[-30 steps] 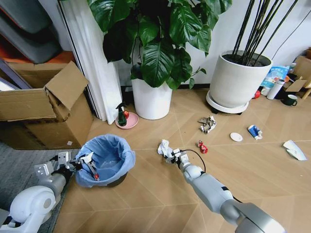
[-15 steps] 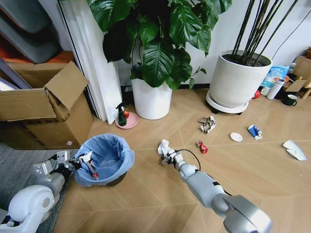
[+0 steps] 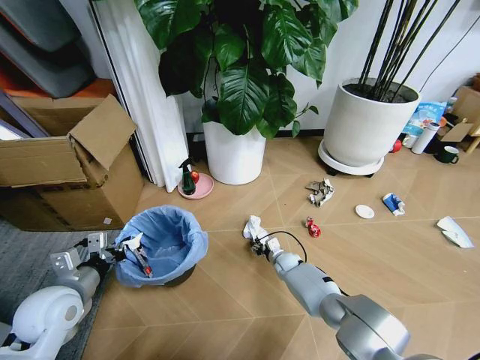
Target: Pick up the trash bin and place the garbage on the floor into it.
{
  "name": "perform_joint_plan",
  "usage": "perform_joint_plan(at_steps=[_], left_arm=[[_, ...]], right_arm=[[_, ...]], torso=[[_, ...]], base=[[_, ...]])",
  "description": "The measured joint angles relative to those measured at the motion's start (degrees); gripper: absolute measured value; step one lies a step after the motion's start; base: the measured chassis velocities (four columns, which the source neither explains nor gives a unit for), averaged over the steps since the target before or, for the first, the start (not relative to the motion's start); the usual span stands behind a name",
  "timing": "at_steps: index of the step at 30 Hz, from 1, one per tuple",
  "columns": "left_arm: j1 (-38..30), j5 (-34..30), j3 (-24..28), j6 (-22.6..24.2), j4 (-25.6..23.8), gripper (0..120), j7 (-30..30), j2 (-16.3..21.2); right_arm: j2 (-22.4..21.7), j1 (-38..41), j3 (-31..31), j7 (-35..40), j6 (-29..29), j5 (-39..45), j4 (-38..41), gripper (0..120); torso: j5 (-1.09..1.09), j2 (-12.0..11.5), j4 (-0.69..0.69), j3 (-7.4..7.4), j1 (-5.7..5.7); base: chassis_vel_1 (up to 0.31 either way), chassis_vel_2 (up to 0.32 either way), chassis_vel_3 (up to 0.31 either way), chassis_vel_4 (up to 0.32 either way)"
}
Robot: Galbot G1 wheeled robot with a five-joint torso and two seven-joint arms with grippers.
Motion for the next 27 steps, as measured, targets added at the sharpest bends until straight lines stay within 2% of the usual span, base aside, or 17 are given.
perform_joint_plan(at_steps=[3, 6, 8, 9, 11, 20, 23, 24, 27], left_arm=[[-0.2, 0.0, 0.1, 0.0, 0.0, 2, 0.0, -0.1], [-0.2, 0.0, 0.1, 0.0, 0.0, 2, 0.0, -0.1], [-0.2, 0.0, 0.1, 0.0, 0.0, 2, 0.0, -0.1], [-0.2, 0.0, 0.1, 0.0, 0.0, 2, 0.0, -0.1], [-0.2, 0.0, 0.1, -0.1, 0.1, 2, 0.0, -0.1], [-0.2, 0.0, 0.1, -0.1, 0.2, 2, 0.1, 0.1], [0.1, 0.0, 0.1, -0.2, 0.4, 2, 0.1, 0.4], [0.1, 0.0, 0.1, -0.2, 0.4, 2, 0.1, 0.4], [0.1, 0.0, 0.8, -0.2, 0.9, 2, 0.0, 1.0]], right_arm=[[0.1, 0.5, 0.0, -0.1, -0.2, -0.2, -0.5, 27], [0.1, 0.6, 0.0, -0.1, -0.2, -0.2, -0.7, 23], [0.1, 0.7, 0.0, -0.1, -0.4, -0.4, -1.0, 10], [0.1, 0.7, 0.0, -0.1, -0.4, -0.4, -1.0, 10], [0.1, 0.8, 0.0, -0.1, -0.5, -0.5, -1.1, 1], [-0.6, 0.1, 0.0, -0.1, -0.5, -0.3, 0.7, 0], [-3.1, -2.1, -0.5, -0.1, -0.5, 3.0, 7.3, 0], [-3.1, -2.1, -0.5, -0.1, -0.5, 3.0, 7.3, 0], [-6.9, -4.7, -1.5, 0.3, -1.5, 7.3, 17.1, 0]], torso=[[0.00, 0.0, 0.00, 0.00, 0.00], [0.00, 0.0, 0.00, 0.00, 0.00], [0.00, 0.0, 0.00, 0.00, 0.00], [0.00, 0.0, 0.00, 0.00, 0.00], [0.00, 0.0, 0.00, 0.00, 0.00], [0.00, 0.0, 0.00, 0.00, 0.00], [0.00, 0.0, 0.01, 0.00, 0.00], [0.00, 0.0, 0.01, 0.00, 0.00], [0.01, 0.0, 0.00, 0.00, 0.00]], base=[[0.000, 0.000, 0.000, 0.000], [0.000, 0.000, 0.000, 0.000], [0.000, 0.000, 0.000, 0.000], [0.000, 0.000, 0.000, 0.000], [0.000, 0.000, 0.000, 0.000], [0.000, 0.000, 0.000, 0.000], [0.000, 0.000, 0.000, 0.000], [0.000, 0.000, 0.000, 0.000], [0.000, 0.000, 0.000, 0.000]])
